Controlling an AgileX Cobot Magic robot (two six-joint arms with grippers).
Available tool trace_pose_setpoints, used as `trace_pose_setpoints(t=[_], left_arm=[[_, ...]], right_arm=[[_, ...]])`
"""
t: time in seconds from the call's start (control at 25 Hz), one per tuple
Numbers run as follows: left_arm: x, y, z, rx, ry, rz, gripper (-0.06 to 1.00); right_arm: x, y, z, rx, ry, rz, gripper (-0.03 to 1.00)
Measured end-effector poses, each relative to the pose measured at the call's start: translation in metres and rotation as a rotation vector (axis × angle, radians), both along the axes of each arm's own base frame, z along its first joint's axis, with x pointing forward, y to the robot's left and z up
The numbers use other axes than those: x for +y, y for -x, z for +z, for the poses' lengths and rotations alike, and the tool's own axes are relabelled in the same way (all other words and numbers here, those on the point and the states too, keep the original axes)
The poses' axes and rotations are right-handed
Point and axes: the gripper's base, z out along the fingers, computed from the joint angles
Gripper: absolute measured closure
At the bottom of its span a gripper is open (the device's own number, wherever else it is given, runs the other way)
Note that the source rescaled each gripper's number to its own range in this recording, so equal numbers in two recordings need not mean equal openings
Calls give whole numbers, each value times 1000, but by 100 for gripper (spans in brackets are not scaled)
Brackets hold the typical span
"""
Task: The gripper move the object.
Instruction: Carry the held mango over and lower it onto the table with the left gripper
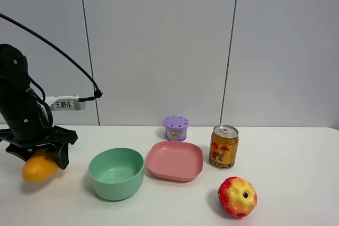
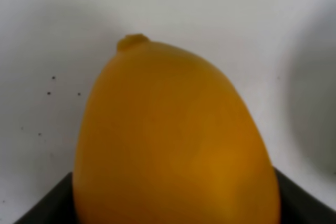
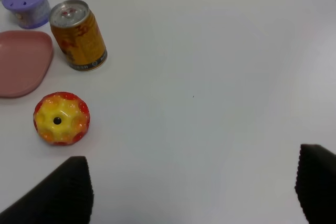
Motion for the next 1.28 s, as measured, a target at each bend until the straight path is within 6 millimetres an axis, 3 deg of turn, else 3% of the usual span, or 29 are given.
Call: trace_pose_setpoints(t=[1.28], left_arm=[[-8,-7,-20,-37,25,31,94]], right_arm=[[0,0,0,0,0,0,-3]])
